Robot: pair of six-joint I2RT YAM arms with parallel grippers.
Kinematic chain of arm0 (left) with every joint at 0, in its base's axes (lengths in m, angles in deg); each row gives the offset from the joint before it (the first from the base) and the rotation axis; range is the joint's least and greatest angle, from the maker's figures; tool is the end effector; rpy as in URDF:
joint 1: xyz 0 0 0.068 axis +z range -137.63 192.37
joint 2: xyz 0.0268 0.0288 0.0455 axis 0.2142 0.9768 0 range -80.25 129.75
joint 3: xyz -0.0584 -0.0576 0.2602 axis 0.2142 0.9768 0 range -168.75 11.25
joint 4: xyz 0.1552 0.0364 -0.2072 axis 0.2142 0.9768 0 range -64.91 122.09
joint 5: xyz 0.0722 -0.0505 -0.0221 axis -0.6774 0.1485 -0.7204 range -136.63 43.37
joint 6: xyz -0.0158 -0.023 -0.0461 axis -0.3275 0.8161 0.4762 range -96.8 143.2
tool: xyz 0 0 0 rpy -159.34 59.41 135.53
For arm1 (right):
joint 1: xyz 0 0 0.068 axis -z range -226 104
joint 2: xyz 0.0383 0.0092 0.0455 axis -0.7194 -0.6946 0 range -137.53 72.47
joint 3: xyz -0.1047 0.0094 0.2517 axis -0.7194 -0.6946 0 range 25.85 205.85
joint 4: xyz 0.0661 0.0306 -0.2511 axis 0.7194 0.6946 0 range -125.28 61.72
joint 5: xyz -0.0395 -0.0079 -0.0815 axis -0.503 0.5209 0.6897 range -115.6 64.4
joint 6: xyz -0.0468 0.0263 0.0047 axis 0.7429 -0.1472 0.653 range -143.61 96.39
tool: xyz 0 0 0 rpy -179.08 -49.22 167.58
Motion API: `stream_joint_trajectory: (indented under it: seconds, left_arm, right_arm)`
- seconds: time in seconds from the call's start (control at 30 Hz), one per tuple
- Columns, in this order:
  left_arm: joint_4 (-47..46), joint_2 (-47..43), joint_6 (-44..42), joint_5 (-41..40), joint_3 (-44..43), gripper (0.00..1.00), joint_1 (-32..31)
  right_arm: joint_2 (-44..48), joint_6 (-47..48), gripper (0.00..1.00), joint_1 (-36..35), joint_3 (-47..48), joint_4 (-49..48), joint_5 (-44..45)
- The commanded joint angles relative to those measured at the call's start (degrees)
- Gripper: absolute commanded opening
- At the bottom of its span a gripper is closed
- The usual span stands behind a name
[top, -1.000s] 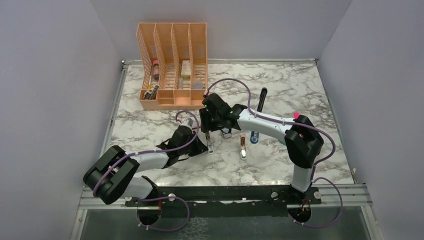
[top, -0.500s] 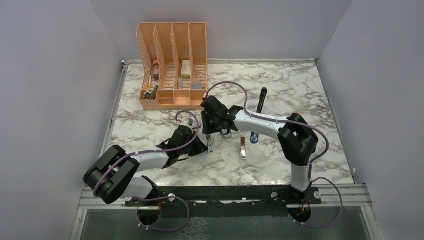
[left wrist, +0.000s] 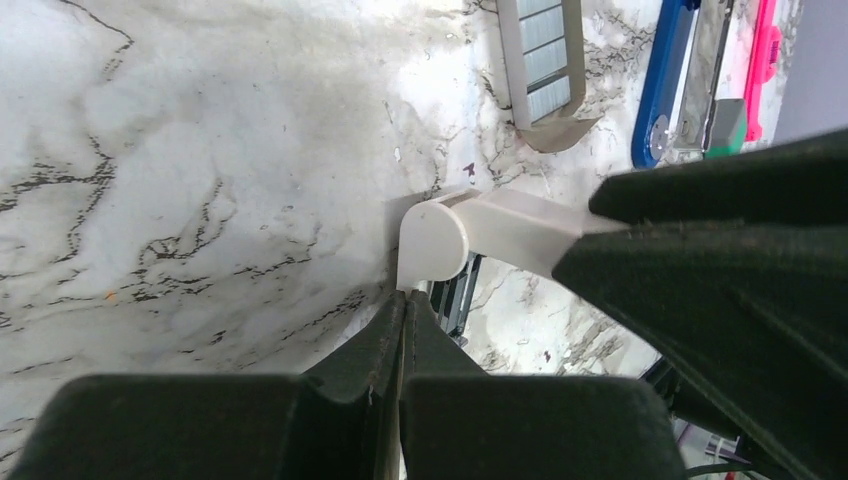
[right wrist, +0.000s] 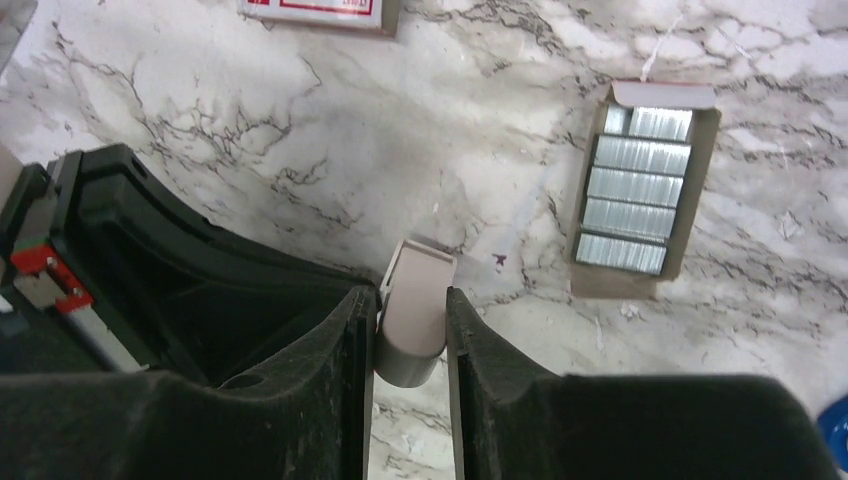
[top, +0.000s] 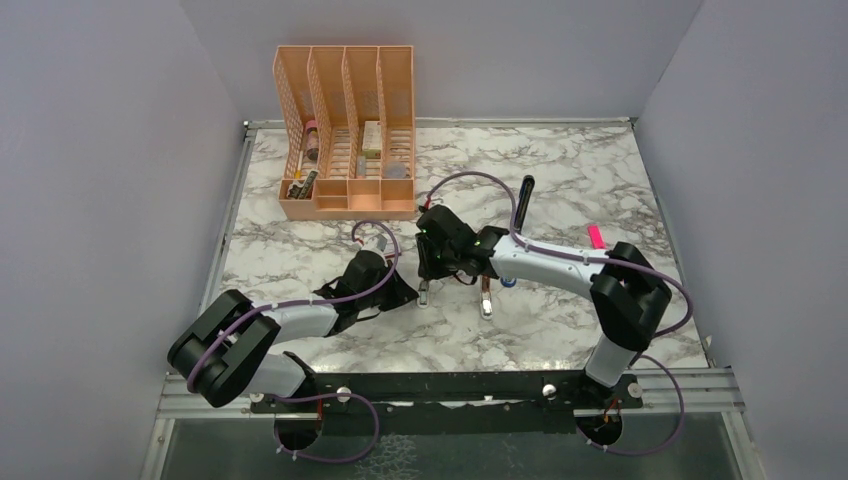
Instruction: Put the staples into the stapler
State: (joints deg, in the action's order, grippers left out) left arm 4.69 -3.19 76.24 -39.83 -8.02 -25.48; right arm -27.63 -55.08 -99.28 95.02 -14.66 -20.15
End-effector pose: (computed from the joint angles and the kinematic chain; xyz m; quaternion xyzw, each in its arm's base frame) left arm 0.1783 -0.1438 0.1292 -0.0923 0.8905 -0.3525 0.2725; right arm 0.2271 0.2988 0.2132 -0.1630 0.9291 0.1884 0.2733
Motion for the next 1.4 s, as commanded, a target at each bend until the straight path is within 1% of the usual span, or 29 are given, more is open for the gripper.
stream_joint_trajectory:
  seconds: [0.0, 0.17, 0.4, 0.73, 0.8, 0.9, 0.97, 1.07, 1.2, 1.37]
  left_arm:
    - [5.75, 1.65, -0.52, -4.76, 1.41, 0.00, 0.42]
    - [5.39, 1.65, -0.77, -4.85, 1.41, 0.00, 0.41]
    - [5.35, 2.03, -1.35, -5.14, 1.16, 0.00, 0.40]
    - [5.08, 2.11, -1.93, -4.61, 1.03, 0.00, 0.45]
    - [5.19, 1.88, -2.05, -4.48, 0.92, 0.00, 0.42]
    - [4.93, 1.31, -2.43, -3.70, 0.90, 0.00, 0.41]
    - [4.68, 0.95, -2.92, -2.48, 0.69, 0.00, 0.47]
    - [3.41, 0.32, -3.77, 0.74, 0.59, 0.03, 0.40]
    - [2.56, 0.68, -5.02, 5.20, -0.18, 0.07, 0.40]
    - [1.35, 1.74, -6.51, 9.55, -0.80, 0.06, 0.33]
  right_arm:
    - [4.43, -2.83, 0.21, -2.93, -2.98, 1.60, 0.08]
    - [6.07, -4.82, 0.20, -5.16, -4.09, 3.12, 1.45]
    - [5.95, -8.12, 0.20, -8.75, -4.00, 6.84, 3.41]
    - [5.67, -9.69, 0.20, -9.65, -5.12, 7.26, 5.13]
    - [6.04, -10.03, 0.21, -9.65, -4.63, 7.38, 6.36]
    - [6.80, -11.11, 0.27, -9.66, -4.44, 6.66, 8.30]
    - [6.65, -11.89, 0.33, -9.59, -4.56, 5.69, 9.59]
    - [4.88, -12.82, 0.36, -9.50, -3.63, 6.08, 11.02]
    - [2.64, -13.43, 0.36, -8.80, -2.59, 6.03, 11.41]
    - [1.16, -12.39, 0.32, -7.95, -2.66, 4.71, 11.05]
